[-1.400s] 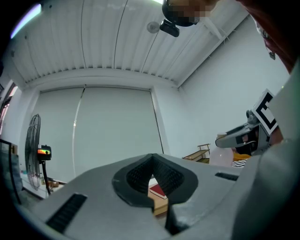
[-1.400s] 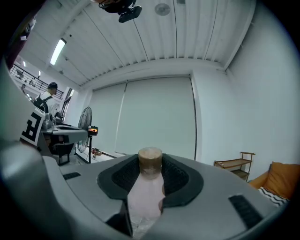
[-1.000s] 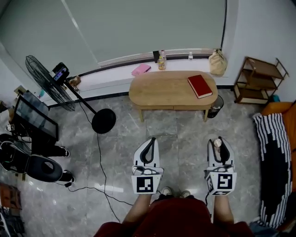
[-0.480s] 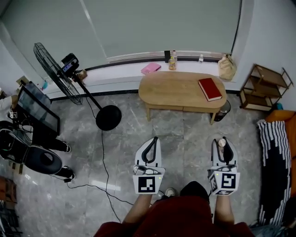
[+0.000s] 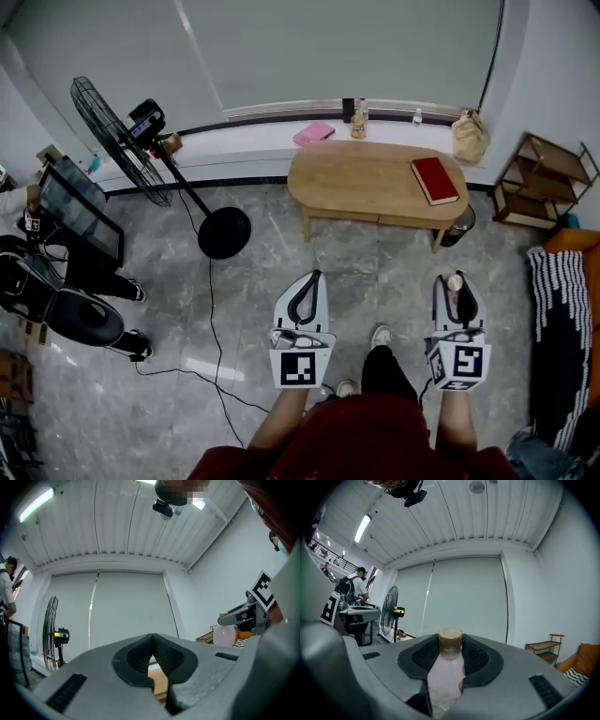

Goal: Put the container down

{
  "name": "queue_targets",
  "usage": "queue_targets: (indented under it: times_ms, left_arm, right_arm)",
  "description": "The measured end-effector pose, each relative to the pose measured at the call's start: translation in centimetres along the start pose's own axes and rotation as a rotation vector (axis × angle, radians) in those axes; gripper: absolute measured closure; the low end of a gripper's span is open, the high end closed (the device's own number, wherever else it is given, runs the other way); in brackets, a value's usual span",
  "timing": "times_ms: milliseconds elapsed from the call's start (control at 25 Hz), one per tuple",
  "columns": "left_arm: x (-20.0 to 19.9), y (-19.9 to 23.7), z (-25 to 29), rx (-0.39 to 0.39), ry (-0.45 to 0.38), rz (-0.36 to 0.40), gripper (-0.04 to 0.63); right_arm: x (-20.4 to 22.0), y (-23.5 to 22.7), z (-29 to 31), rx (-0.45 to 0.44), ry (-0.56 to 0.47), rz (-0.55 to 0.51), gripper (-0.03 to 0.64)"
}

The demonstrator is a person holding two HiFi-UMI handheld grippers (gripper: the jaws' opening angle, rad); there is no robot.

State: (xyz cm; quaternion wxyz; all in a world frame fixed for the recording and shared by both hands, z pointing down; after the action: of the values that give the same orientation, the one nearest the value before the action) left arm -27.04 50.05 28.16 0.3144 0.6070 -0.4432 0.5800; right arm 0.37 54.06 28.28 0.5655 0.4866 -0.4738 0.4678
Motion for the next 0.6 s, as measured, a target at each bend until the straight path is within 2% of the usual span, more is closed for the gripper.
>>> queue_targets:
  times_ms: [280,600]
  left_arm:
    - [0.8,-0.7,3.8,0.003,0.005,0.026,0.591]
    - [1.5,-2.0,12.4,0.029,0.029,0.015,0.591]
  right_arm:
    - [1.0,-3.0,3.7,0.002,0.000,0.016,0.476]
    - [1.4,-8.2,10.2,0.010,0.006,0.042,0.476]
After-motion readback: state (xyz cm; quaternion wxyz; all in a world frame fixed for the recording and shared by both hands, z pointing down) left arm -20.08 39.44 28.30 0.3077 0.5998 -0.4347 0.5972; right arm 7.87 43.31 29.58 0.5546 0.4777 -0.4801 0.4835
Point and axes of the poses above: the fingertips, and each gripper's own axes: z forward along the fingers, y to its left, x out of its underside, the point moved 8 cm from there along -z, backward along the fingers, and after that the axes turned 3 degrees about y, right-handed, at the moved point
